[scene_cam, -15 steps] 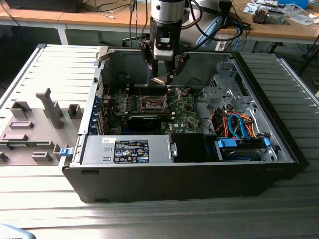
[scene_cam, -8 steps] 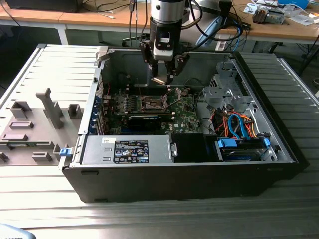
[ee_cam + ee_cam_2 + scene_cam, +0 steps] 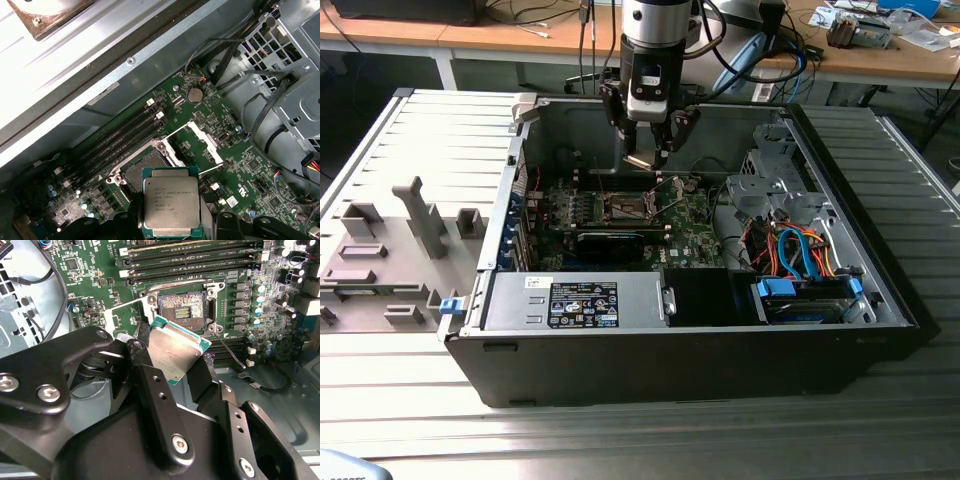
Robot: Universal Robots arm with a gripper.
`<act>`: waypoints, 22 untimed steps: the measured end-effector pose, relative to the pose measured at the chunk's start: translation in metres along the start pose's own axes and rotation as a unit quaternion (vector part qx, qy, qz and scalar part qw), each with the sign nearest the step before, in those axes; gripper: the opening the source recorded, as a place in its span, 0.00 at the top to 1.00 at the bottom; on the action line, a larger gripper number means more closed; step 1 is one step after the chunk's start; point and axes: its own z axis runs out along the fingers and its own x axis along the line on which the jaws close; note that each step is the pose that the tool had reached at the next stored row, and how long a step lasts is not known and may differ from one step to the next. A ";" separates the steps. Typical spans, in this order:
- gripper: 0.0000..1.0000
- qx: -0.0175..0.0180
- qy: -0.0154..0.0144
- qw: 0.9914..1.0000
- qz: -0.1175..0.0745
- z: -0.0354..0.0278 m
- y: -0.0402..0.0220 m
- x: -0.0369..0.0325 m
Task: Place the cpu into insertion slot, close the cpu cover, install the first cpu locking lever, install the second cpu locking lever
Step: 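Place the cpu into insertion slot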
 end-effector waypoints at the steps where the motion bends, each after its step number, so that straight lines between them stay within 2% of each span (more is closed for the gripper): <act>1: 0.45 0.000 0.000 1.000 0.000 0.0000 0.0000 0.0000; 22: 0.45 0.000 0.000 1.000 0.007 0.0003 0.0000 0.0000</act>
